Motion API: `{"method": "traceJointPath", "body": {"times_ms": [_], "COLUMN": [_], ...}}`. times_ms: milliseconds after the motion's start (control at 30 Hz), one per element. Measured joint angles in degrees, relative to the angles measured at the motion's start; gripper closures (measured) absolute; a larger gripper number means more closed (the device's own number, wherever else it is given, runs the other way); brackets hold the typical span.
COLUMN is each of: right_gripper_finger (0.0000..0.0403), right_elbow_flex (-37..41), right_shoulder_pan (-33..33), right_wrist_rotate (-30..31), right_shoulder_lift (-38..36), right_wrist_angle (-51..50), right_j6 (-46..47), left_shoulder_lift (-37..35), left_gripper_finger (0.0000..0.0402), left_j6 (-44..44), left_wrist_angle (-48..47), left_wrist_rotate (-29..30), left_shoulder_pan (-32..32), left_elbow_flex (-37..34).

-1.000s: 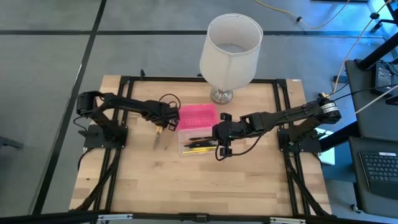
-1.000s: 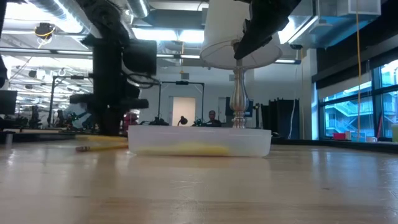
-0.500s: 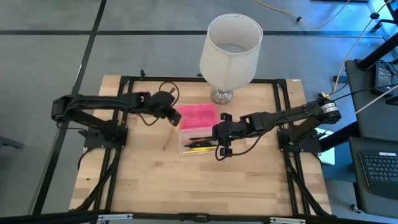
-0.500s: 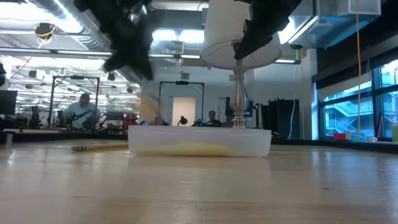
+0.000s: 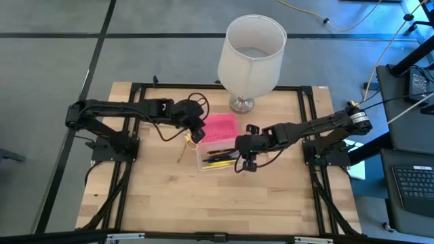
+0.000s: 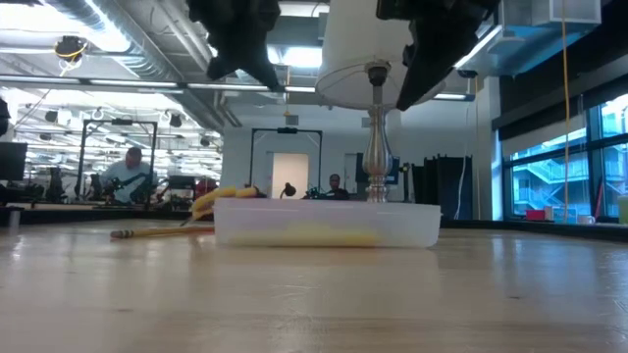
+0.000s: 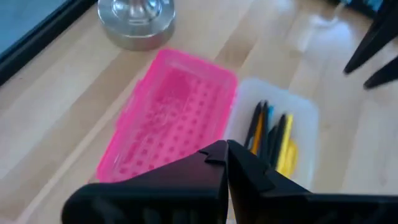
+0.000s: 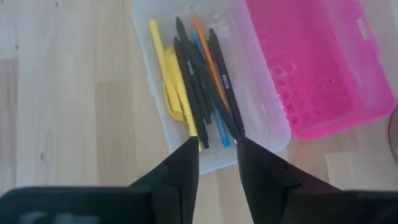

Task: Pick & place school supplies into a supply box
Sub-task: Put the yellow scissors into the supply box

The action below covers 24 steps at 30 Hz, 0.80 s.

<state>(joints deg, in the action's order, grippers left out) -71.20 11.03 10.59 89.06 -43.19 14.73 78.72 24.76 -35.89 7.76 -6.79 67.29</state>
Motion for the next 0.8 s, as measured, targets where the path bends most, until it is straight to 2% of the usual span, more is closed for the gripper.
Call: {"method": "traceJointPath", "body": {"times_ms": [67, 267, 467, 600, 800], "right_gripper_finger": [0.0289, 0.0289, 0.0289, 0.0289, 0.0289], "right_elbow_flex": [0.0, 0.0, 0.0, 0.4, 0.4], "right_shoulder_pan": [0.0, 0.0, 0.0, 0.0, 0.0], "right_wrist_rotate": [0.0, 0.0, 0.0, 0.2, 0.3], "right_shoulder_lift": [0.0, 0.0, 0.0, 0.0, 0.0], "right_wrist_angle": [0.0, 0.0, 0.1, 0.3, 0.4], "right_j6": [0.0, 0.0, 0.2, 1.5, 1.5], "left_shoulder_lift": [0.0, 0.0, 0.0, 0.0, 0.0], "left_gripper_finger": [0.0399, 0.0398, 0.0392, 0.0361, 0.0282], "left_j6": [-2.3, -17.6, -26.5, -27.3, -27.6], "left_wrist_angle": [-2.4, -9.5, -10.4, -10.7, -12.9], "left_wrist_rotate": [0.2, -0.8, -4.2, -4.4, -3.4], "left_shoulder_pan": [0.0, 0.4, 1.5, 2.9, 5.1], "left_elbow_flex": [0.0, 0.0, 0.0, 0.0, 0.0]}}
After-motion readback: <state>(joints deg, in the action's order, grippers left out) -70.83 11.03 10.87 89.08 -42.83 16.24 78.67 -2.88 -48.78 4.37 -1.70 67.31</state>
